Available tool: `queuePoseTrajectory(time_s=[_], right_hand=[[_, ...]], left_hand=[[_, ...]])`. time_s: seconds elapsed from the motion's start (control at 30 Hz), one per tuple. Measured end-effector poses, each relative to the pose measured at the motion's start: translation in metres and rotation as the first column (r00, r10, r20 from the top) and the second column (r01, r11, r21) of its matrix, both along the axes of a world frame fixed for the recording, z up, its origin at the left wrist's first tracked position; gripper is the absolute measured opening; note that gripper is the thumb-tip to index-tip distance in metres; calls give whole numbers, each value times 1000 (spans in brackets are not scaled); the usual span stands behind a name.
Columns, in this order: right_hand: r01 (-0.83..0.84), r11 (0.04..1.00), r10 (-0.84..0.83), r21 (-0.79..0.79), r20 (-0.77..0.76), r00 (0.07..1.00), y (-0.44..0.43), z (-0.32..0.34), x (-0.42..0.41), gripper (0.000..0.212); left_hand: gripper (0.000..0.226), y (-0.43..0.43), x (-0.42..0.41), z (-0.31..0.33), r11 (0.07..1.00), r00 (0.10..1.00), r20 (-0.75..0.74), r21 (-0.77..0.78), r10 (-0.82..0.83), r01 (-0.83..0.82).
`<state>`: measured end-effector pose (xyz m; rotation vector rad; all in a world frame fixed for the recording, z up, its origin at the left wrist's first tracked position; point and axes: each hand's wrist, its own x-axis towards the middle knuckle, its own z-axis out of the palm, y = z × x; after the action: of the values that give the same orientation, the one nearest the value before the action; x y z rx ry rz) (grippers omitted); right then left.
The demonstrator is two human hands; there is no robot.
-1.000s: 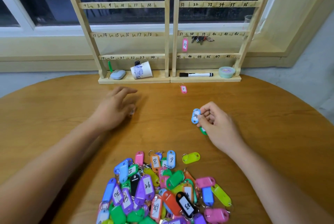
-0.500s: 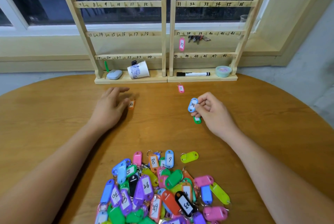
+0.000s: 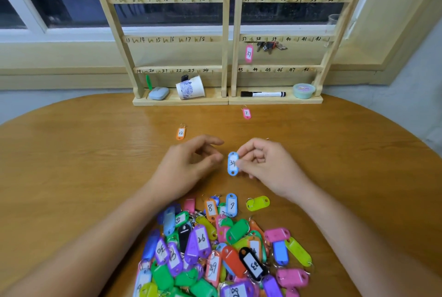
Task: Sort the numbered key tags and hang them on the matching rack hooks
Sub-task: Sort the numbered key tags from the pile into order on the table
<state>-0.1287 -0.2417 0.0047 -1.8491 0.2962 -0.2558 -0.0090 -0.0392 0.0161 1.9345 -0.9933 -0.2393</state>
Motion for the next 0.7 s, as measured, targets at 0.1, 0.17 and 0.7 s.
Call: queuePoseTrajectory(time_s=[0.1, 0.17, 0.7], right_hand=[[-12, 999, 11, -39, -13, 1000, 9, -6, 4, 13], [-29, 998, 28, -50, -20, 999, 13, -8, 5, 14], [53, 960, -44, -275, 39, 998, 0, -11, -4, 14]], left_hand=[[26, -4, 1, -4, 999, 996, -78, 3, -42, 42], [20, -5, 4, -8, 999, 990, -135, -6, -43, 43], [11, -3, 21, -23, 979, 991, 84, 170, 101, -115]])
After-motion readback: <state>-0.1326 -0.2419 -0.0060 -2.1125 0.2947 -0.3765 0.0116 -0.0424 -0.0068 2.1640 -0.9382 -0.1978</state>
